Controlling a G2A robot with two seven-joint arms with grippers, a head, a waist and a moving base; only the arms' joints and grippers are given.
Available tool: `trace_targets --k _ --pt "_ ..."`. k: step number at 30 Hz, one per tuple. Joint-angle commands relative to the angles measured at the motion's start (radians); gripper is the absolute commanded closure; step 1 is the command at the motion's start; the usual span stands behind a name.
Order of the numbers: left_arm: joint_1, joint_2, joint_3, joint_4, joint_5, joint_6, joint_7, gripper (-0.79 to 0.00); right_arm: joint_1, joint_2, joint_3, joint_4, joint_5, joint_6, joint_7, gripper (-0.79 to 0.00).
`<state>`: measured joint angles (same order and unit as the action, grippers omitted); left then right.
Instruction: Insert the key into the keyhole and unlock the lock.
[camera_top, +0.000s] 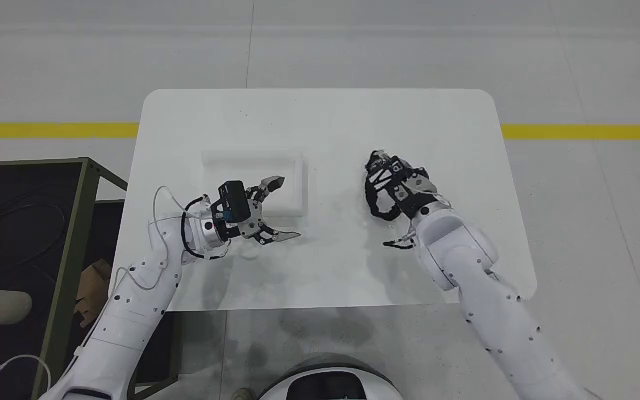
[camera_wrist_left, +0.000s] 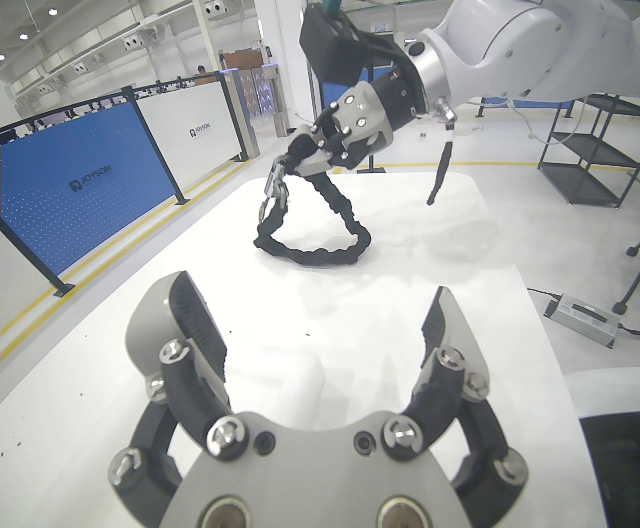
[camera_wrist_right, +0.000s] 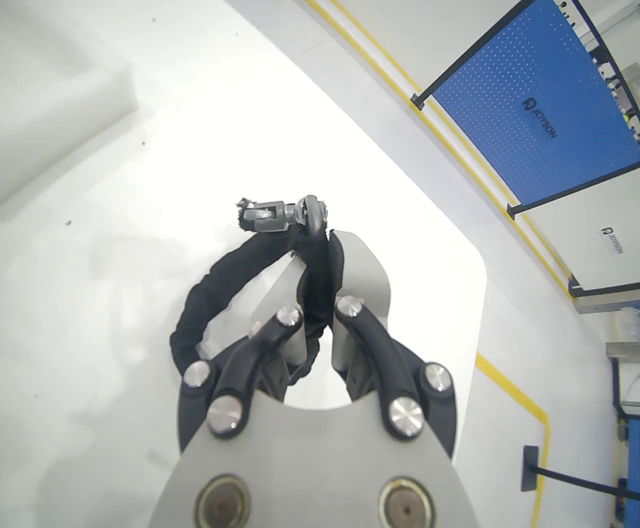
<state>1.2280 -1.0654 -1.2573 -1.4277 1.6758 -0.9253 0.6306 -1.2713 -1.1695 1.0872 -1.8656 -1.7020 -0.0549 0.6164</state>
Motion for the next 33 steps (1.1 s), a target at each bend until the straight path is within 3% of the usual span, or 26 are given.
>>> trace_targets --k 1,4,9,10,13,17,19,26,33 --pt "0.0 0.0 0.0 0.0 0.0 0.0 0.0 -0.785 0.002 -0.004 0.018 0.002 0.015 0.015 0.007 0.0" --pt "0.0 0.0 0.0 0.0 0.0 0.0 0.0 -0.785 -0.008 -0.013 0.045 -0.007 0.122 0.025 0.021 0.0" --pt "0.0 0.0 0.0 0.0 0.0 0.0 0.0 -0.785 -0.009 -0.034 0.148 0.009 0.52 0.113 0.061 0.0" --pt "0.021 0.0 -0.016 -0.007 -0.022 0.034 -0.008 -0.785 -0.007 -0.039 0.17 0.018 0.629 0.127 0.07 0.0" --pt "0.064 0.001 -0.092 -0.027 -0.156 0.08 -0.026 -0.785 -0.004 -0.05 0.233 0.051 0.914 0.14 0.069 0.0" --pt "0.1 -0.001 -0.155 -0.028 -0.347 0.077 -0.069 -0.785 -0.005 -0.059 0.296 0.122 1.245 0.111 0.08 0.0" --pt "0.1 -0.001 -0.155 -0.028 -0.347 0.077 -0.069 -0.785 -0.001 -0.062 0.314 0.155 1.343 0.12 0.088 -0.785" --pt "0.1 -0.001 -0.155 -0.028 -0.347 0.077 -0.069 -0.785 0.005 -0.058 0.329 0.163 1.375 0.109 0.086 -0.785" --pt "0.1 -0.001 -0.155 -0.028 -0.347 0.077 -0.069 -0.785 -0.043 -0.056 0.357 0.11 1.405 0.03 -0.018 -0.785"
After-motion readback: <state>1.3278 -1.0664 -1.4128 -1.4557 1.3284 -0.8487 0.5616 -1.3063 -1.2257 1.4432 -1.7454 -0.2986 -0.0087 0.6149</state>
